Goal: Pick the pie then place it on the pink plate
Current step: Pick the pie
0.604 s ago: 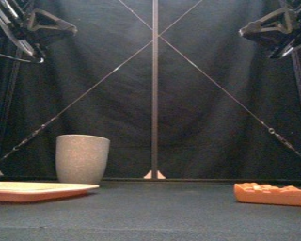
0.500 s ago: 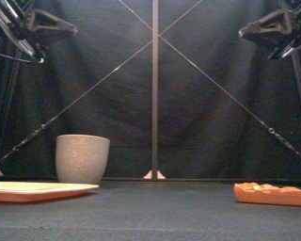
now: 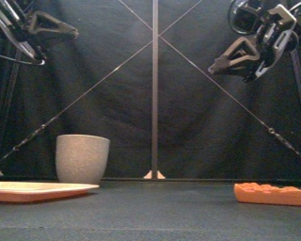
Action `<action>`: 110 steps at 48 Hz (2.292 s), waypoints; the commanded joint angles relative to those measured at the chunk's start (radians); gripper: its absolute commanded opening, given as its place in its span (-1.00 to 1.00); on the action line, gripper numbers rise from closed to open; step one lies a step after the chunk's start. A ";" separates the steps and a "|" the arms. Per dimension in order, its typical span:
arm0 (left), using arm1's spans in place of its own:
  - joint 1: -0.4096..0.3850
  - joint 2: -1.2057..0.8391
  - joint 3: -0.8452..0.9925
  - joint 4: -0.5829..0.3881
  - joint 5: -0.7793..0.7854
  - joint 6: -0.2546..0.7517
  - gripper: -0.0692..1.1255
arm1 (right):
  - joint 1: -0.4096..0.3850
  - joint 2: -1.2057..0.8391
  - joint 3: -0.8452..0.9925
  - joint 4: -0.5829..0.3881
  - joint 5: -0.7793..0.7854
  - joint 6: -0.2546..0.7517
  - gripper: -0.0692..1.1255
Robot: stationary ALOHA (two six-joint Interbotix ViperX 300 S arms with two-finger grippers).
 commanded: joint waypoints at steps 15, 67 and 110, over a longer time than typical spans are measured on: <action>0.000 0.006 -0.026 0.000 -0.011 -0.002 -0.80 | 0.049 -0.003 -0.049 0.267 -0.040 0.003 0.87; 0.038 0.006 0.028 0.000 -0.011 0.003 -0.80 | 0.181 0.377 -0.310 -0.124 0.865 0.847 0.86; 0.075 -0.002 0.037 0.006 -0.012 0.005 -0.80 | 0.270 0.655 -0.390 -0.400 0.790 1.212 0.84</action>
